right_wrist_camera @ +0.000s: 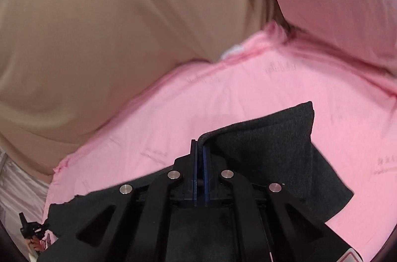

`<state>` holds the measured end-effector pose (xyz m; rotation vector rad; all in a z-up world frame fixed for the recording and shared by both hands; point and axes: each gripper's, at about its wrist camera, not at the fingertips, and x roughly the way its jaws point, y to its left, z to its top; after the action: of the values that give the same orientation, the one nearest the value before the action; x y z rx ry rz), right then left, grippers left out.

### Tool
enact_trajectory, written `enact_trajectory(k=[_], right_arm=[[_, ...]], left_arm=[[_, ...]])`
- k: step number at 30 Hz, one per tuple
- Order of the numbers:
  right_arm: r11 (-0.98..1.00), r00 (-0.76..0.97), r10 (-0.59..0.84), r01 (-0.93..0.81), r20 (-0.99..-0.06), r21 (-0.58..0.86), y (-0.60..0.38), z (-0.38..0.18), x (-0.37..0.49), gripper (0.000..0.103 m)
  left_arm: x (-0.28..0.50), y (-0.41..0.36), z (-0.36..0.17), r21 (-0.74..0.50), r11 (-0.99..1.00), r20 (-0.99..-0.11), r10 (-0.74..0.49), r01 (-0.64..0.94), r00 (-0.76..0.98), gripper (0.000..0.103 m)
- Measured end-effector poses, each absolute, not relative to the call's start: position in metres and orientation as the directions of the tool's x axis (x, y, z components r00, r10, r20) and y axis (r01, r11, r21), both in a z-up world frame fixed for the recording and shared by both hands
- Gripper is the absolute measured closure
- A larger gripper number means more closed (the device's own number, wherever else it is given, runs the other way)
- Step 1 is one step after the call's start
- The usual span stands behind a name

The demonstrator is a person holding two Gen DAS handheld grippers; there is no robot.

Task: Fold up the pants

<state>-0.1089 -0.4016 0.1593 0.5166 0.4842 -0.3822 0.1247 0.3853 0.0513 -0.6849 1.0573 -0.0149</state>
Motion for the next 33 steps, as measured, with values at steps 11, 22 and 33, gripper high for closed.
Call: enact_trajectory(k=[11,22,33], right_arm=[[0.774,0.626,-0.188,0.569,-0.757,0.278,-0.418,0.055,-0.145,0.097],[0.694,0.659,-0.194,0.616,-0.727,0.373,-0.448,0.063,-0.143,0.082],[0.647,0.615,-0.265,0.685,-0.742,0.337,-0.458,0.064,-0.192,0.088]], left_arm=[[0.123,0.387,0.011,-0.397,0.861,-0.873,-0.248,-0.317,0.419,0.093],[0.124,0.381,0.013,-0.338,0.893,-0.889,-0.199,-0.297,0.413,0.091],[0.122,0.38,0.011,-0.325,0.902,-0.889,-0.189,-0.283,0.418,0.089]])
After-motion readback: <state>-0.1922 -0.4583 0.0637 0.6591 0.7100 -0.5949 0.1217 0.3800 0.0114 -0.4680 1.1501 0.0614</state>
